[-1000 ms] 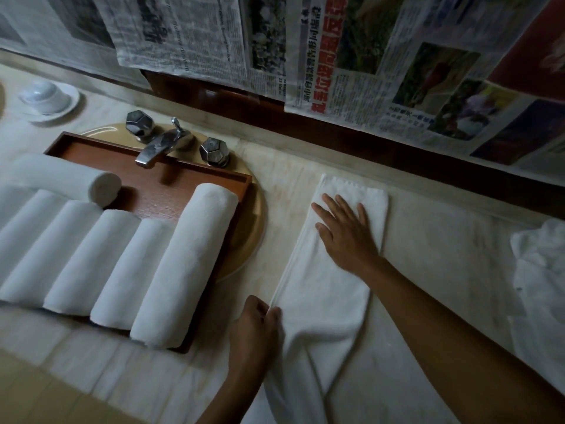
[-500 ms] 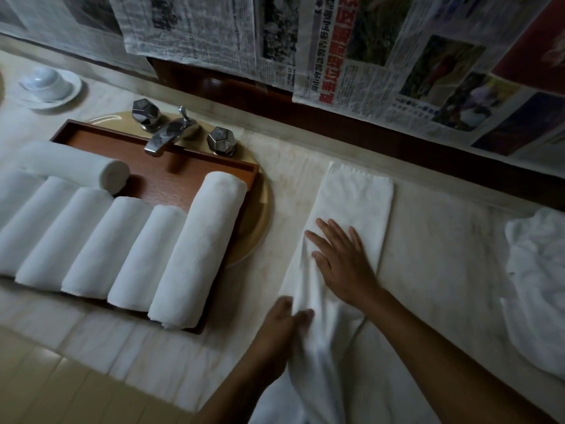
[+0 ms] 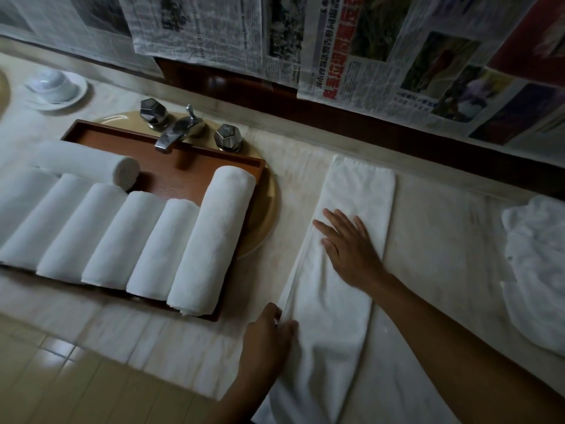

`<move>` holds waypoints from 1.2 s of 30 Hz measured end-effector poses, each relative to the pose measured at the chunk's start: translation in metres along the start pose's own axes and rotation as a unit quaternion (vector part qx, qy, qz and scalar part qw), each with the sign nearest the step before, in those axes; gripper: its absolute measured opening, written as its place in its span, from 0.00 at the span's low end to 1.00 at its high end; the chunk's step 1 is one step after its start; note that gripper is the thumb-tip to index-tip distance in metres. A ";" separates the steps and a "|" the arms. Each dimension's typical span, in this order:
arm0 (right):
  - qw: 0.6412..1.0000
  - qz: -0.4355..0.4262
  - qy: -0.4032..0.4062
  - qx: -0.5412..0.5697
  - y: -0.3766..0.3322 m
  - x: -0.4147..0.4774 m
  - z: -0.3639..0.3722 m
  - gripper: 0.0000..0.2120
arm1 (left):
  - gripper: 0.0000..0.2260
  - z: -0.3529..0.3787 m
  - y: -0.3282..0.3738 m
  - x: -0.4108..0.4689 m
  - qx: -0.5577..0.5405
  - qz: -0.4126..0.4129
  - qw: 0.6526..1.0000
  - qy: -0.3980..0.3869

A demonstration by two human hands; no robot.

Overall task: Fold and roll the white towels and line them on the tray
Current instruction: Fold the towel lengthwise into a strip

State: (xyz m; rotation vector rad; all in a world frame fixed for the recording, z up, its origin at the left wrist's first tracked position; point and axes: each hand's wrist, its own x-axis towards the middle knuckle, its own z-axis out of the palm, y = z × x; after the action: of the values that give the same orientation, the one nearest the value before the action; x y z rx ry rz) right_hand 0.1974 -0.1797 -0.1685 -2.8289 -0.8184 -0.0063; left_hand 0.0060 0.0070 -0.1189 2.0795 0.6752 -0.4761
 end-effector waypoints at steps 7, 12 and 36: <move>0.998 0.013 0.037 0.044 -0.041 -0.035 -0.003 0.22 | 0.07 -0.001 0.002 -0.002 -0.023 -0.007 1.000 -0.009; 0.997 -0.017 0.006 0.072 -0.049 -0.068 0.009 0.22 | 0.09 -0.018 0.008 -0.011 -0.297 -0.083 0.948 -0.078; 0.995 -0.092 0.035 0.029 -0.070 -0.104 0.020 0.18 | 0.15 -0.023 -0.018 -0.076 -0.242 -0.125 0.939 -0.208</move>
State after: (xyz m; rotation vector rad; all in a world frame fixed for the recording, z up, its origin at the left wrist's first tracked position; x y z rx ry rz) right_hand 0.0710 -0.1731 -0.1811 -2.6740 -1.0421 -0.1060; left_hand -0.0628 0.0125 -0.0755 1.3794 0.7181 -0.7800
